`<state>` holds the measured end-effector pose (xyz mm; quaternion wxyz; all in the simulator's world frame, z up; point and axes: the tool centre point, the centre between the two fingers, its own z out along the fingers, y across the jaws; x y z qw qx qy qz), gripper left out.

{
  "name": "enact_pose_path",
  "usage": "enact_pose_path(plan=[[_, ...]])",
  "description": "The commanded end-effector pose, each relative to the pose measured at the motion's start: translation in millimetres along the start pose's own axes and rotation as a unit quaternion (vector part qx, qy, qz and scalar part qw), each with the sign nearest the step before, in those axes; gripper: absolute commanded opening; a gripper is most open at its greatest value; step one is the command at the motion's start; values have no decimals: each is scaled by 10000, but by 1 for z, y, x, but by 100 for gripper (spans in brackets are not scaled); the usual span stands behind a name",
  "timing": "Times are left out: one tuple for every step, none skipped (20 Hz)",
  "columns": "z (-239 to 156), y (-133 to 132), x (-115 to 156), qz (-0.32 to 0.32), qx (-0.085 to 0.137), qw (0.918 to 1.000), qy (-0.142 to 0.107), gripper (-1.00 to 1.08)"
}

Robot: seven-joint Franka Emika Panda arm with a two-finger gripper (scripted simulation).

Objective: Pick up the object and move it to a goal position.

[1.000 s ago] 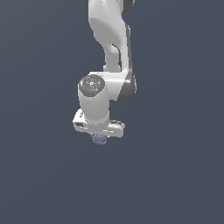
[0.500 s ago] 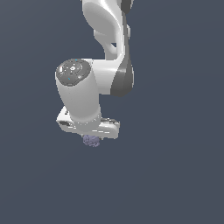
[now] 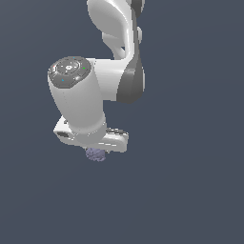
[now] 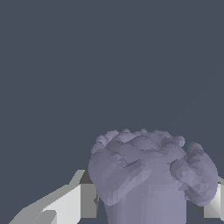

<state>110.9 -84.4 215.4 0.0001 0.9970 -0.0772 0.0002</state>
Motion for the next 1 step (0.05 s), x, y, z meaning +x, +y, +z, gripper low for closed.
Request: enact_pose_path(plan=[[-1, 0, 1, -1, 0, 10000, -2, -100]])
